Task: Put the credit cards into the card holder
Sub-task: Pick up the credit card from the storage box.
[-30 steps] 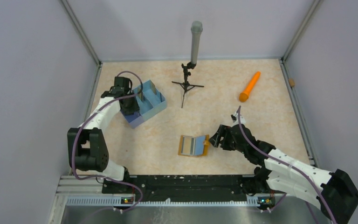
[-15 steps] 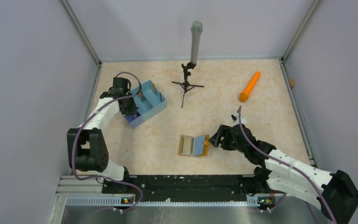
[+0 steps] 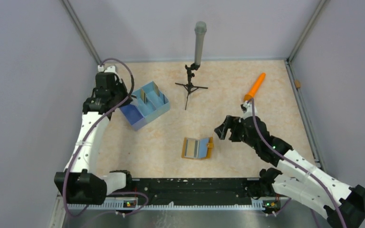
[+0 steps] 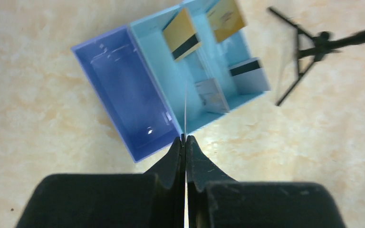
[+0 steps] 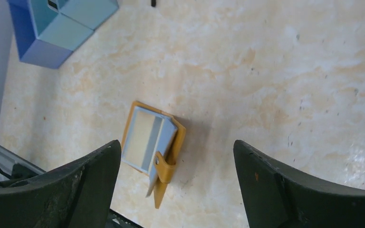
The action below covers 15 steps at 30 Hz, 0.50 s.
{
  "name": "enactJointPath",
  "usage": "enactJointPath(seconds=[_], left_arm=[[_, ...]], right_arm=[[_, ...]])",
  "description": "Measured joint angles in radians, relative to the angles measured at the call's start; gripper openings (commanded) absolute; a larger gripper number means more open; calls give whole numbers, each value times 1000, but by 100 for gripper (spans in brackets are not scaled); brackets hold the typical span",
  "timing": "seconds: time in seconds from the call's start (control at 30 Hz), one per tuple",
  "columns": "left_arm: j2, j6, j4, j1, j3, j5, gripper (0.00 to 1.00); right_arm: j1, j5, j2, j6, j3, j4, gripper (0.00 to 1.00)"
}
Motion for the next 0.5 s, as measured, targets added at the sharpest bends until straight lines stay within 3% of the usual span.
enactJointPath(seconds=[0.13, 0.27, 0.5], left_arm=[[-85, 35, -17, -9, 55, 134, 0], [-137, 69, -23, -74, 58, 338, 0], [-131, 154, 8, -349, -11, 641, 0]], right_arm=[[-48, -52, 8, -106, 102, -9, 88], [-72, -204, 53, -229, 207, -6, 88], [-76, -562, 131, -343, 312, 24, 84]])
